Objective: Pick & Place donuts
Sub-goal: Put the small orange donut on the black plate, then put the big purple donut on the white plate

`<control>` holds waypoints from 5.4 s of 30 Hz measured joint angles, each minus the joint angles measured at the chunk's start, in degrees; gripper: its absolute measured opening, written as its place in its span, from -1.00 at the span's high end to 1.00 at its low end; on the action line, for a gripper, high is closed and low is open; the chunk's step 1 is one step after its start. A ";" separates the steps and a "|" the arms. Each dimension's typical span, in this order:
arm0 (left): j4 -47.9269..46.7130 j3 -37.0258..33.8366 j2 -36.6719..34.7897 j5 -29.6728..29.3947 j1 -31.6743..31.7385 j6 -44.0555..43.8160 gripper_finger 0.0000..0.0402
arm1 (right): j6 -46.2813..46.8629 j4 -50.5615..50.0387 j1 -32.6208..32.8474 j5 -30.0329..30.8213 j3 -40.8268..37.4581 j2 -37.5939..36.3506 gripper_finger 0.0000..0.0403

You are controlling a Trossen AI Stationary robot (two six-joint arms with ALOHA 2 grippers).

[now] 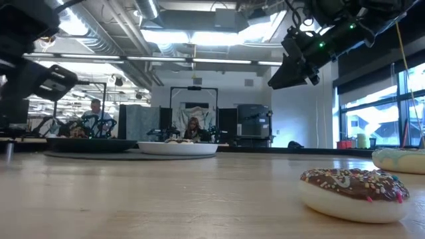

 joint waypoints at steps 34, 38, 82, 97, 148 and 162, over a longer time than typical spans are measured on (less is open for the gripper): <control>0.14 4.69 17.39 3.73 -3.07 8.91 0.90 | -0.07 -0.46 -0.03 1.47 0.02 0.04 0.33; -0.82 6.16 15.20 3.31 0.36 5.65 0.97 | -0.20 -0.46 -0.03 1.47 0.02 0.04 0.33; -14.63 1.02 -3.89 -26.94 67.16 -15.36 0.95 | -4.96 -0.46 -1.64 1.47 0.03 0.04 0.33; -7.92 -1.17 0.87 -26.03 70.00 -15.53 0.88 | -6.38 -0.46 -1.64 1.45 0.04 0.04 0.33; 7.48 5.45 3.94 10.66 42.02 2.68 0.29 | -6.07 -0.46 -1.62 1.45 0.03 0.04 0.33; 25.38 5.56 22.90 10.63 10.94 3.02 0.29 | -4.56 -0.44 -1.64 1.45 0.04 0.04 0.33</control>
